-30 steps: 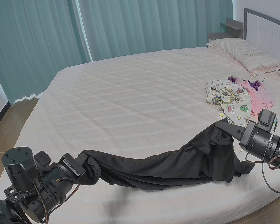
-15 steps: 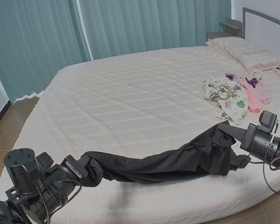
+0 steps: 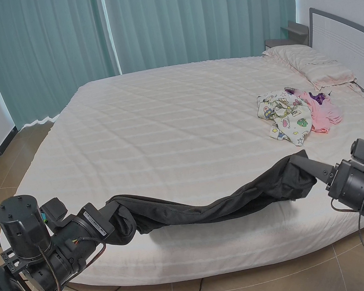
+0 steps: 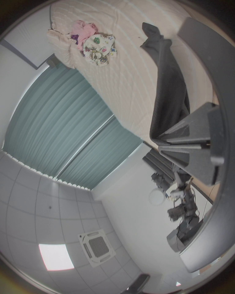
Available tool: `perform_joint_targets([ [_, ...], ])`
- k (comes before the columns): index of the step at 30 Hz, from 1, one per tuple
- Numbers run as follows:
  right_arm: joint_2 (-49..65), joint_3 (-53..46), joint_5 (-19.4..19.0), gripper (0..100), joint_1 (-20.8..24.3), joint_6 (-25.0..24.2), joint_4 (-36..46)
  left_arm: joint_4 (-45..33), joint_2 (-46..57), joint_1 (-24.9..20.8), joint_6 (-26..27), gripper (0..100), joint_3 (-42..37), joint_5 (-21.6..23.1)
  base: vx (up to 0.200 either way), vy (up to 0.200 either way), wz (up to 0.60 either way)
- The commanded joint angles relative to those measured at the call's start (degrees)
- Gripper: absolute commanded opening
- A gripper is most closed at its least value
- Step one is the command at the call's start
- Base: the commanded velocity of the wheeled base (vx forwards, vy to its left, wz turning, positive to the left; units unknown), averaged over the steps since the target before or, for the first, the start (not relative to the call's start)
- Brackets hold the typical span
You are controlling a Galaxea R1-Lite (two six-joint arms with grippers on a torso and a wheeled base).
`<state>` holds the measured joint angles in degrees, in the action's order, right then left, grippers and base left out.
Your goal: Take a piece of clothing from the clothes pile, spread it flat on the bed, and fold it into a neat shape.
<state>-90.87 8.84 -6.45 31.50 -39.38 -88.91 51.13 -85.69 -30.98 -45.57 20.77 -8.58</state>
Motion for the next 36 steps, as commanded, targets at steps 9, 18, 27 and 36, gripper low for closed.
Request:
perform_joint_targets([
  [9, 29.3, 18.9, -0.7, 0, 5.3, 0.6, 27.5, -20.9, 22.9, -0.7, 2.4, 0, 9.5, 0.1, 0.000, 0.000, 0.00],
  [18, 21.3, 47.7, -1.2, 0, -3.1, -8.3, 44.3, -27.8, 17.8, 0.7, 3.1, 0, 20.1, -1.1, 0.000, 0.000, 0.00],
  [27, 8.4, 48.7, -7.9, 0, -14.5, -8.4, 45.8, -27.8, 10.1, 1.2, 2.4, 0, 20.1, -0.7, 0.000, 0.000, 0.00],
  [36, -0.2, 50.4, -10.1, 0, -16.8, -8.3, 45.6, -27.0, 2.4, 1.5, -2.2, 0, 21.5, -0.4, 0.000, 0.000, 0.00],
])
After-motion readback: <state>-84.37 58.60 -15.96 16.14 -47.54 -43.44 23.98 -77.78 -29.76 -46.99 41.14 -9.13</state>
